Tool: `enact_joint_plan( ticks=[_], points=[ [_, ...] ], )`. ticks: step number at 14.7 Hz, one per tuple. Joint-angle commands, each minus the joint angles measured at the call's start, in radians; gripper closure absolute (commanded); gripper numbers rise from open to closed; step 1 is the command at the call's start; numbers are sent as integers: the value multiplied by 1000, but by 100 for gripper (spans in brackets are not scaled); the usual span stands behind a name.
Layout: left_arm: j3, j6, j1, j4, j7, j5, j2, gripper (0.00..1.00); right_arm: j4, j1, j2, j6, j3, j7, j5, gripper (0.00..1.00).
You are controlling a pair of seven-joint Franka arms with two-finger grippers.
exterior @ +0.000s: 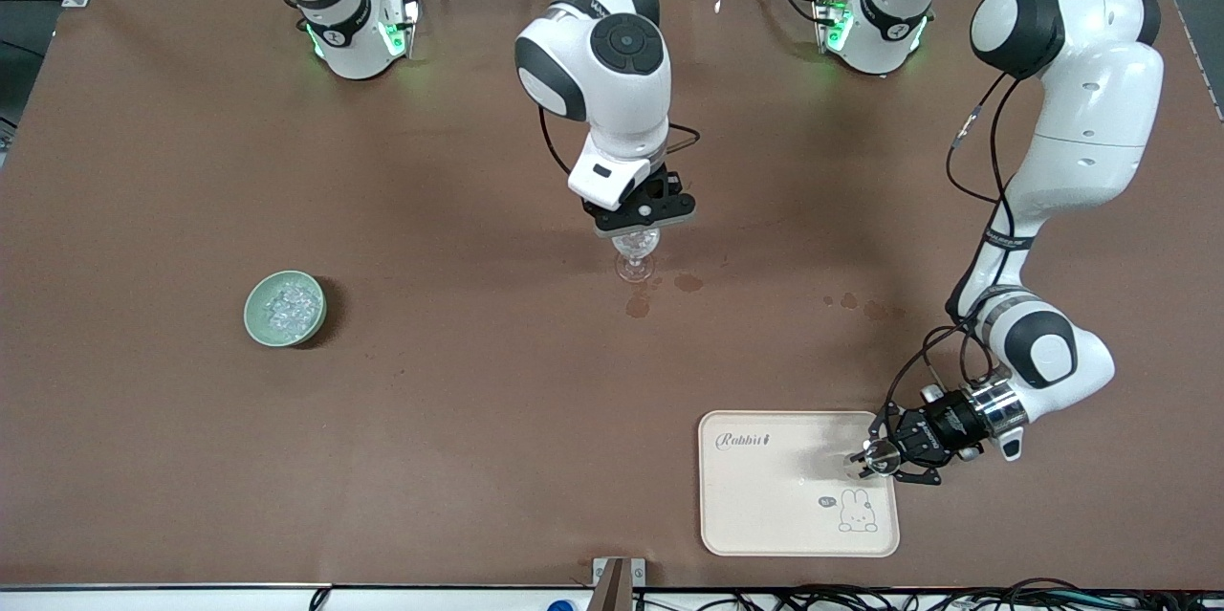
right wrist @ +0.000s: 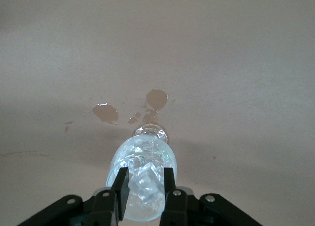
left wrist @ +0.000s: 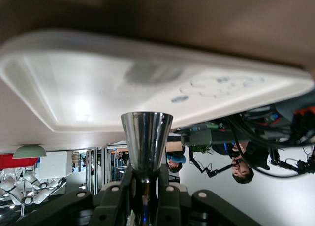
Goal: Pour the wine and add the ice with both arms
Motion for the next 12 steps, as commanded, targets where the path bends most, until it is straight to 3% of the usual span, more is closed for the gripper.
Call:
enact_joint_plan(
  ticks=[1, 2, 3, 5, 6, 8, 10, 12],
  points=[
    [-8, 12, -13, 35, 10, -25, 44, 99, 23, 18, 7, -13, -10, 22, 43, 96],
    [-9, 12, -17, 36, 9, -25, 51, 99, 21, 19, 7, -14, -11, 26, 53, 93],
    [-8, 12, -17, 35, 5, -25, 51, 98, 21, 18, 7, -14, -11, 26, 53, 77],
    [-8, 13, -17, 33, 7, -26, 52, 85, 21, 15, 7, -19, -11, 19, 51, 30],
    [-6, 13, -19, 33, 9, -28, 52, 75, 21, 15, 4, -19, -13, 19, 50, 23],
    [-5, 13, -22, 30, -4, -31, 48, 39, 21, 13, -2, -22, -13, 17, 47, 19],
    [-2, 13, -20, 22, -22, -20, 31, 0, 21, 9, -10, -36, -17, 22, 39, 5],
    [0, 12, -13, 6, -22, 44, -26, 0, 20, -8, -60, -72, -39, 26, 37, 0]
  ],
)
